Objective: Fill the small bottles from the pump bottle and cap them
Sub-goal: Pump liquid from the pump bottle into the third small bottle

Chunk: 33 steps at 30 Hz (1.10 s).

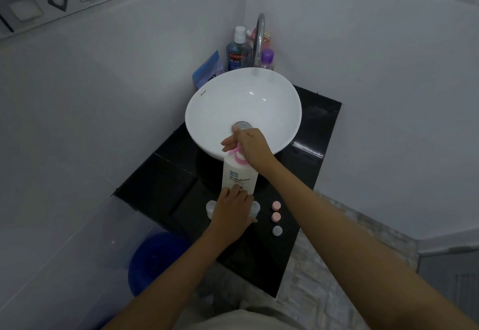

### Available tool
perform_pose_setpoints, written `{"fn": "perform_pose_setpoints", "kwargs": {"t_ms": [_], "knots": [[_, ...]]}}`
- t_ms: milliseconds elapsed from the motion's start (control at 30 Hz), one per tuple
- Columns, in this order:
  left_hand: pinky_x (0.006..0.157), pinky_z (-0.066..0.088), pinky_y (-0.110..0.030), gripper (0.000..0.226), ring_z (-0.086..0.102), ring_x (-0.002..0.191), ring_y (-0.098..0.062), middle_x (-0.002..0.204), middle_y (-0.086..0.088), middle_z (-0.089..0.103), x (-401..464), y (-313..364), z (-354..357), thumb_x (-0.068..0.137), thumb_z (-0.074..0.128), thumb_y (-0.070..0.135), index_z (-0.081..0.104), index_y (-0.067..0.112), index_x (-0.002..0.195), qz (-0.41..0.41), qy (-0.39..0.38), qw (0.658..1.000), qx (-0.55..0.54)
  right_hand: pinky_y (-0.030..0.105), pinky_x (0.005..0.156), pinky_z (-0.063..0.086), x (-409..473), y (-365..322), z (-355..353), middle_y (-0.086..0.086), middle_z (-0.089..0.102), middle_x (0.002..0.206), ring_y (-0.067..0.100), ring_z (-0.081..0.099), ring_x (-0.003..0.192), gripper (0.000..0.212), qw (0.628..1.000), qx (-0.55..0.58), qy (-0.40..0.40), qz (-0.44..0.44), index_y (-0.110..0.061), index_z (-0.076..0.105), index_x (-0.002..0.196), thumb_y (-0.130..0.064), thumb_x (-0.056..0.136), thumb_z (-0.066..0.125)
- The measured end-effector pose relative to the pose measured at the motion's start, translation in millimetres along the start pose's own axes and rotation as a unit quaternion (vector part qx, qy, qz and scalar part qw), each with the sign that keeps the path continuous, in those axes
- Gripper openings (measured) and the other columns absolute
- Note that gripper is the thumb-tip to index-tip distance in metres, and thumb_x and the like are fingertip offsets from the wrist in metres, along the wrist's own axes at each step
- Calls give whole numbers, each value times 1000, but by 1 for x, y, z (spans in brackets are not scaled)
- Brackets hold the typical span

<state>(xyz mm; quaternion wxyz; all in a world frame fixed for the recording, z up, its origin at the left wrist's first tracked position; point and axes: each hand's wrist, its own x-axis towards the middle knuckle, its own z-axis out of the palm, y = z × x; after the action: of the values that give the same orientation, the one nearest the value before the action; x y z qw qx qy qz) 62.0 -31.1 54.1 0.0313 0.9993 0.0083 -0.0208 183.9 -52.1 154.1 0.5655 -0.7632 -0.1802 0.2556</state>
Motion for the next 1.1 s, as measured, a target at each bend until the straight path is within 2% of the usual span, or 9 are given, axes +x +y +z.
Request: {"fn": "perform_pose_setpoints", "kwargs": {"t_ms": [200,333,400,467,533,600,767,933,1100], "knots": [[104,28,-38,36,39,124,-28,126,-10,54,9,13,0,93,51,31,52,8,120,7,-21,999,28,34,90,47,2,1,0,23,69,80,12,62,63,47,1000,-5,-3,-3,8,71,86,-22,100,38],[100,32,-35,29,48,114,-22,114,-3,60,-1,17,-7,88,55,30,54,15,112,-16,24,995,-98,30,86,48,1,1,-1,26,70,83,12,62,62,46,1000,-4,-2,-1,8,71,86,-22,100,38],[93,41,-31,24,55,98,-13,99,3,63,-12,14,-17,79,65,28,57,18,100,-69,72,960,-262,29,85,48,1,-1,-2,24,69,81,12,62,61,46,1000,1,-6,4,9,71,87,-21,100,38],[85,49,-26,28,57,92,-6,96,7,62,-21,5,-31,75,73,24,56,21,97,-138,80,889,-429,30,89,47,1,-3,-3,23,70,83,11,63,62,46,1000,11,-16,19,9,71,89,-22,99,38],[78,48,-18,32,58,97,-2,101,10,61,-26,-10,-44,73,76,20,55,25,97,-198,93,831,-511,26,88,46,2,-9,-5,24,71,90,10,63,63,45,998,26,-38,42,8,70,94,-24,99,40],[77,45,-14,32,58,98,0,102,11,62,-28,-28,-54,73,76,17,56,25,97,-227,133,807,-528,18,78,49,0,-15,-8,17,71,85,11,63,66,44,995,51,-63,58,7,69,99,-28,98,42],[76,47,-15,26,61,92,0,98,11,65,-22,-53,-70,78,73,22,60,23,100,-210,196,811,-510,9,58,50,-3,-18,-9,14,69,79,16,63,68,42,995,75,-57,30,9,68,100,-28,96,47],[76,47,-10,33,59,95,-2,103,7,63,-12,-53,-78,78,73,22,62,22,109,-169,225,831,-480,18,73,52,0,-10,-6,20,72,87,14,65,68,39,1000,-10,-18,-18,5,71,92,-25,97,47],[76,49,-14,34,59,94,-4,101,5,62,-9,-56,-85,79,73,21,62,19,111,-153,256,838,-456,22,77,52,2,-6,-4,10,72,79,11,66,70,37,999,-34,1,-29,-1,73,88,-26,96,47]]}}
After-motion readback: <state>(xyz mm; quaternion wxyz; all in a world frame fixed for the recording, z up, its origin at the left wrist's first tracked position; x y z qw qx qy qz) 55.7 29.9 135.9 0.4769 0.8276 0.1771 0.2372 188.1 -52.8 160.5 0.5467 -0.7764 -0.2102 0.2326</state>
